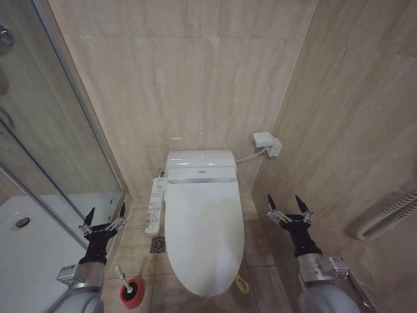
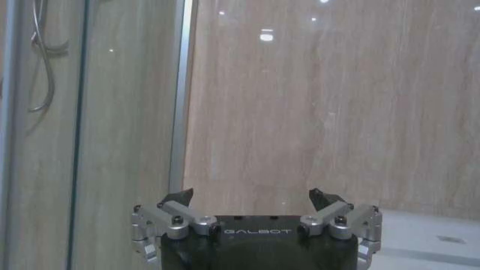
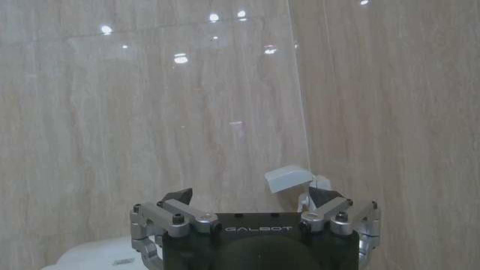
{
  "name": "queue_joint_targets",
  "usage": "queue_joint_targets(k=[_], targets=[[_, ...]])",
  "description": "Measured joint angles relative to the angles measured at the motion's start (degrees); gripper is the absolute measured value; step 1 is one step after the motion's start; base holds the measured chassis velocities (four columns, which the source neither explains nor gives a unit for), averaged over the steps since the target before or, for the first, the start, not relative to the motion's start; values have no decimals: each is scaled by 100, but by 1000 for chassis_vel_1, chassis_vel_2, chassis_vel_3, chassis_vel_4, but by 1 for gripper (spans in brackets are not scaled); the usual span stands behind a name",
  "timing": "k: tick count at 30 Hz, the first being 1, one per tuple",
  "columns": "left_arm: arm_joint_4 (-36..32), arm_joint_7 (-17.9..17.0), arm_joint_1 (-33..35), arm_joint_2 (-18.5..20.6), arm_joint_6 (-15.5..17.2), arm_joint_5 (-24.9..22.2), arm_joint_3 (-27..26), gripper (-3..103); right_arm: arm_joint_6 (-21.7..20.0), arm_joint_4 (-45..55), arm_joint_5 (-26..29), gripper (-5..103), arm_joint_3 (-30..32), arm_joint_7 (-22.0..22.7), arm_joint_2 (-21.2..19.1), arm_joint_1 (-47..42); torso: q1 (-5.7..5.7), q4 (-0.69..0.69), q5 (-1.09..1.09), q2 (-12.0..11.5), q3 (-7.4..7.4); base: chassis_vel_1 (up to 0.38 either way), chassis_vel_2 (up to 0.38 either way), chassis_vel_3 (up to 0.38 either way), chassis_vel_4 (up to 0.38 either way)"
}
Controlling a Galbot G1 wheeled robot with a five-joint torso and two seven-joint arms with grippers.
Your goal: Open the toilet lid, clean the toilet bowl with a toilet brush, close the toilet lid, and flush.
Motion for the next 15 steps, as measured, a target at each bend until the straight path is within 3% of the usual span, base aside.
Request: queue_joint_targets(k=[15], targets=[[1142, -99, -1142, 340, 20, -7, 495, 100, 0, 0, 0, 100, 0, 0, 0, 0, 0, 0, 0, 0, 0, 0, 0, 0, 0]])
